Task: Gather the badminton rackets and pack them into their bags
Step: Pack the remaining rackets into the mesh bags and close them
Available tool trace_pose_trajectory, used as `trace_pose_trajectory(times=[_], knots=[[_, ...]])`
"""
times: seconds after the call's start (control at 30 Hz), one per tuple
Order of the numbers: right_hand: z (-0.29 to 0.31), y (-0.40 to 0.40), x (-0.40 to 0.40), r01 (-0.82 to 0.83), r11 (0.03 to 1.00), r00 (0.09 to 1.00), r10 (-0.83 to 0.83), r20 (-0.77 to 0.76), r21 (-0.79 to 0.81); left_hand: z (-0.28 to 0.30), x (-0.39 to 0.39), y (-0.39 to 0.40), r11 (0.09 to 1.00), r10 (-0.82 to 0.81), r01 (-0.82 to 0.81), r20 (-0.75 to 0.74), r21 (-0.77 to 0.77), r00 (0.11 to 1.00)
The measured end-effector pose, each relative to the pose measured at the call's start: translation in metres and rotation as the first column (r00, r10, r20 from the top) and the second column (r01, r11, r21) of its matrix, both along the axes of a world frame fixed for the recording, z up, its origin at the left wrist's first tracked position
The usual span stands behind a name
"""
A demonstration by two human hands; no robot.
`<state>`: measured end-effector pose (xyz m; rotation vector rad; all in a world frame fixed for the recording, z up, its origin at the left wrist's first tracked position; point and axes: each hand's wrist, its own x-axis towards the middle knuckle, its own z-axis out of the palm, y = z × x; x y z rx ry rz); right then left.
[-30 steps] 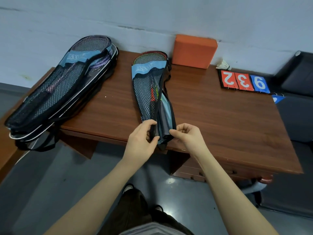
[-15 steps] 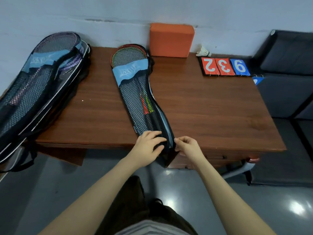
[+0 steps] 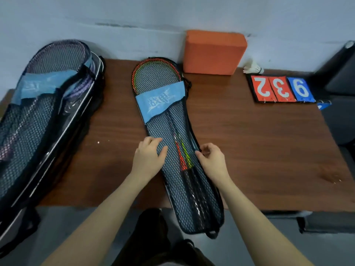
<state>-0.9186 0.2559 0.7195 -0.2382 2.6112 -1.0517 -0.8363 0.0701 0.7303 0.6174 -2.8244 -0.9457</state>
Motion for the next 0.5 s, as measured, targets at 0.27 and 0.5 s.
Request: trace_pose_trajectory(times=[0.27,0.5], knots=[[-0.007,-0.082,-0.056,0.044,0.966,0.997,-0.026,-0.073,0.255,-0.023,-0.076,-0.087,0.919,-0.244,0.28,0.157,-0.279,0.957],[-0.014,-0.079,-0.059,0.097,0.977,0.993,-0.082,-0.086,0.187,-0.047,-0.087,-0.108,0.855,-0.373,0.464,0.348,-0.23,0.86]])
